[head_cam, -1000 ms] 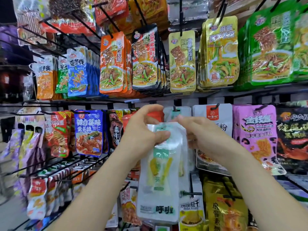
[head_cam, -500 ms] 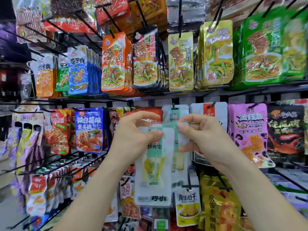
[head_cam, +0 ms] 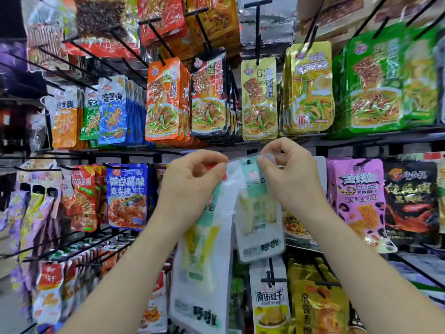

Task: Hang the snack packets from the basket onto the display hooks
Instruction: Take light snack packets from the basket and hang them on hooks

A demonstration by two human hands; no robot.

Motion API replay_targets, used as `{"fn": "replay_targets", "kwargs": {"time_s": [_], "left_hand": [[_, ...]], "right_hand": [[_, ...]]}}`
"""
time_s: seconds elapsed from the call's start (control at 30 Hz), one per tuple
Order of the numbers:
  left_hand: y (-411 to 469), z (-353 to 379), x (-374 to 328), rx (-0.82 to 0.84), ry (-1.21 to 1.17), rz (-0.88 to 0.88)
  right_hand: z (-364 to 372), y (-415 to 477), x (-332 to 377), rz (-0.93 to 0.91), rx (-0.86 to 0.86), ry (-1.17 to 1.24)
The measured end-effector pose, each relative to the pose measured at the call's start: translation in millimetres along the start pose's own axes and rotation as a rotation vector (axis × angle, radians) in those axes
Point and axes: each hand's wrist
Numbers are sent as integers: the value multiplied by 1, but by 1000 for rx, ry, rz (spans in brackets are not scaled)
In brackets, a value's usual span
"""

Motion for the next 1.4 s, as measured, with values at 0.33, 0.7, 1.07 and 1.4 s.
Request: {"fn": "replay_targets", "kwargs": {"time_s": [0.33,0.7,1.07,1.4], "left_hand": [[22,23,28,152,255,-50],[28,29,41,169,284,-102],[36,50,55,308,382,-252],[35,51,58,345,433,-268]], "right_hand": [[14,8,-15,48,9,-116],[18,11,-25,-10,91,-322],[12,4,-28,-146,85,-794],[27,9,-40,330,468,149]]}}
Point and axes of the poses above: each hand's wrist, its own y-axis towards the middle knuckle, its own z-axis out of the palm, x = y × z, and after that the axes turned 14 degrees about -y, right-handed
